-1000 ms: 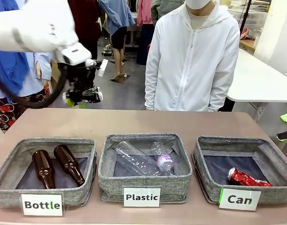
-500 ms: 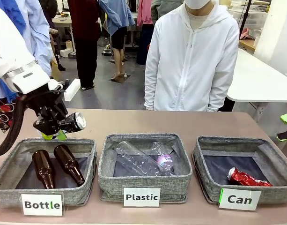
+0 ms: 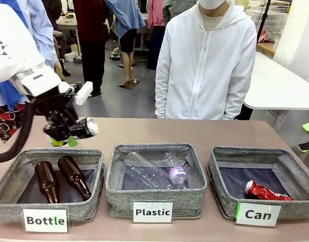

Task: Sort the can waste into the basket.
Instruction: Pick up the can waste from the table and place it in the right Fabric basket.

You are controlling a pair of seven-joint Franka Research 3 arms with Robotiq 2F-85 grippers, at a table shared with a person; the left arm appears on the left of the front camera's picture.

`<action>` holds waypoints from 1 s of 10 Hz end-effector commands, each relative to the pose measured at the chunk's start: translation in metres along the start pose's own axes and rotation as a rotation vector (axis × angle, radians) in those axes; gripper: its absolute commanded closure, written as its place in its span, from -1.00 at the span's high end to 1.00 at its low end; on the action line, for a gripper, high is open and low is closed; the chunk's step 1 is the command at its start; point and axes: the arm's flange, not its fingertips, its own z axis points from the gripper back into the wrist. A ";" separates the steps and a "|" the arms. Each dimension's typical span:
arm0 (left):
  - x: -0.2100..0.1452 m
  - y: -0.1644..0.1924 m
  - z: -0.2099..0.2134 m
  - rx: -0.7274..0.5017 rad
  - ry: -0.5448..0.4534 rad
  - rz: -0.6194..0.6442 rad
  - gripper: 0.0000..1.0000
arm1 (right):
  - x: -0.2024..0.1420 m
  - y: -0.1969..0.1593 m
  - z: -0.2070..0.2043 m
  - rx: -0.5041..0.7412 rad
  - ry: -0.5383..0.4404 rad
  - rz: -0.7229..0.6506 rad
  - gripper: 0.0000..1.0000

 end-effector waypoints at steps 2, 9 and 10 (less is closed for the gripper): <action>0.158 0.008 -0.038 0.077 -0.096 -0.080 -0.27 | -0.049 0.018 0.050 -0.111 0.114 -0.063 1.00; 0.482 0.015 -0.174 0.053 0.000 -0.365 -0.27 | -0.148 0.000 0.129 -0.199 -0.234 -0.125 1.00; 0.488 0.013 -0.183 0.049 0.006 -0.357 -0.27 | -0.148 0.000 0.129 -0.199 -0.234 -0.125 1.00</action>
